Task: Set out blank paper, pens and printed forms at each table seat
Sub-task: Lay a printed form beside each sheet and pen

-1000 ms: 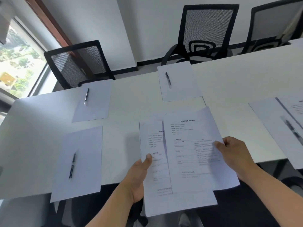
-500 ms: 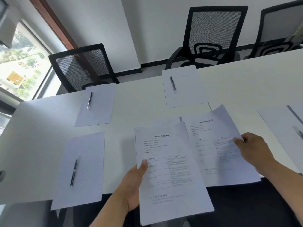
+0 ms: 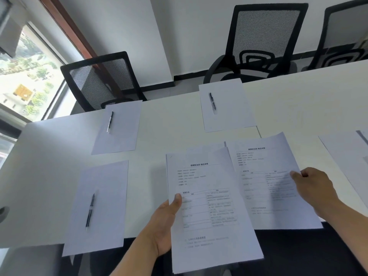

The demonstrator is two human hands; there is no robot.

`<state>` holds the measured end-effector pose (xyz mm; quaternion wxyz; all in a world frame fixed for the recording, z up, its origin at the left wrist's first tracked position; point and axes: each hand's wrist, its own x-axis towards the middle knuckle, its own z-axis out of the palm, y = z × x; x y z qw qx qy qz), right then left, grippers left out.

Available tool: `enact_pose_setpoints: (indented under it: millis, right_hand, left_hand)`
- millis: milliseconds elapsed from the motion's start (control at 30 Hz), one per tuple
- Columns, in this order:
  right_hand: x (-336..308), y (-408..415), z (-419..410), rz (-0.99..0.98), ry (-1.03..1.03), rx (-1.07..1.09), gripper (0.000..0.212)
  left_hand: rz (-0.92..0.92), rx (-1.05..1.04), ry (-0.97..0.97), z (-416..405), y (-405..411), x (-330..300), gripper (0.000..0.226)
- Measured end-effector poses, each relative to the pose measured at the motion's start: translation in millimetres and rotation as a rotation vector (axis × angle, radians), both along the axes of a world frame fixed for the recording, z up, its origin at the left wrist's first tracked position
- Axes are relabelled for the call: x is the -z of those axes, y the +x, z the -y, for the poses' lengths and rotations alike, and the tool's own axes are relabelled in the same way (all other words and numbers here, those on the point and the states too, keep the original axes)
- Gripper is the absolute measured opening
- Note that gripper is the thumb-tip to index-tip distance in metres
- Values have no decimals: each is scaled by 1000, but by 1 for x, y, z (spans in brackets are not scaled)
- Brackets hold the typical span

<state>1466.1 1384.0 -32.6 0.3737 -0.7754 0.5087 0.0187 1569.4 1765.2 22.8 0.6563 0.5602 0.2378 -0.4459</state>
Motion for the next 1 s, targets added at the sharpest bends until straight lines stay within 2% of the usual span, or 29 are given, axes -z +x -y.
enact_pose_setpoints:
  millis: [433, 533, 600, 667, 733, 833, 1000]
  right_hand:
    - [-11, 1, -5, -10, -43, -9, 34]
    - [-14, 1, -8, -45, -118, -22, 51]
    - [-18, 0, -14, 5, -192, -100, 46]
    - [-22, 3, -24, 118, -242, -246, 29]
    - [-34, 10, -39, 167, -176, -377, 13]
    - [-52, 21, -67, 147, 79, -460, 37]
    - [-61, 31, -108, 176, 357, -433, 49]
  left_hand:
    - [22, 3, -10, 12, 6, -6, 41]
    - [32, 7, -14, 13, 9, -13, 38]
    - [36, -1, -5, 12, 11, -15, 38]
    - [50, -1, -7, 12, 12, -18, 39]
    - [54, -7, 4, 12, 12, -23, 36]
    - [55, -11, 18, 10, 12, -29, 36]
    - [77, -23, 16, 5, 13, -40, 36]
